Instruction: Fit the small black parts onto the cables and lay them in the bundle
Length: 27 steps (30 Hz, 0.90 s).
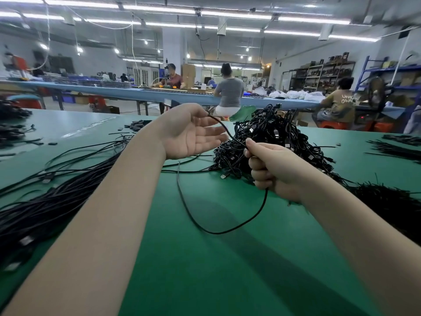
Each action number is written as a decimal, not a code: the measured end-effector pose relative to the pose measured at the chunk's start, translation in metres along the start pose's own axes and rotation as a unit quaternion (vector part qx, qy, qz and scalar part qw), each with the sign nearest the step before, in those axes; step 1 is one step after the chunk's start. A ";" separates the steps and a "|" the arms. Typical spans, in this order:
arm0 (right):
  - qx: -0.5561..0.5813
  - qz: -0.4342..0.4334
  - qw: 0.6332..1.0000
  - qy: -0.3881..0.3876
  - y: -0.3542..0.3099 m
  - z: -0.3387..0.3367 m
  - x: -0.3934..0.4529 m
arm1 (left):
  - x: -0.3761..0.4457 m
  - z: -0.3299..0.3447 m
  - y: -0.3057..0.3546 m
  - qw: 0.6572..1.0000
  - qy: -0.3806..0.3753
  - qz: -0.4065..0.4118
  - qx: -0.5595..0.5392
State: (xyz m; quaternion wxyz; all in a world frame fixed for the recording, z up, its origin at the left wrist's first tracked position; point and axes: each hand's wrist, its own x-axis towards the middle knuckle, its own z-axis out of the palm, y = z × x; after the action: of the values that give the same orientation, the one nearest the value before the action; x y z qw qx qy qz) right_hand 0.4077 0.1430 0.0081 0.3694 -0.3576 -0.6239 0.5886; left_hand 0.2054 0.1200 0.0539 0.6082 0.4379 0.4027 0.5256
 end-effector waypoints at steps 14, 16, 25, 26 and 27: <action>-0.155 0.086 0.960 -0.217 0.028 -0.005 -0.002 | -0.009 0.017 0.004 0.977 -0.182 0.055 -0.098; -0.213 0.034 0.970 -0.111 0.024 -0.011 0.000 | -0.014 0.016 0.002 0.964 -0.262 0.013 0.044; -0.029 -0.085 0.989 -0.113 -0.013 -0.007 -0.004 | 0.012 0.032 -0.019 0.968 0.053 0.071 0.234; -0.026 -0.079 0.985 -0.153 -0.008 -0.002 -0.004 | 0.012 0.032 -0.013 0.978 0.073 0.117 0.156; -0.029 -0.061 0.979 -0.190 -0.001 0.003 -0.003 | 0.009 0.031 -0.005 0.985 0.065 0.145 0.061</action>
State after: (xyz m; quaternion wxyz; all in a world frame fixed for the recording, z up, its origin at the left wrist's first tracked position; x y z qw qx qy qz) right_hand 0.4067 0.1386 0.0089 0.2690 -0.2108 -0.7202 0.6037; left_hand 0.2379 0.1252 0.0576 0.4702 0.4927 0.4052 0.6099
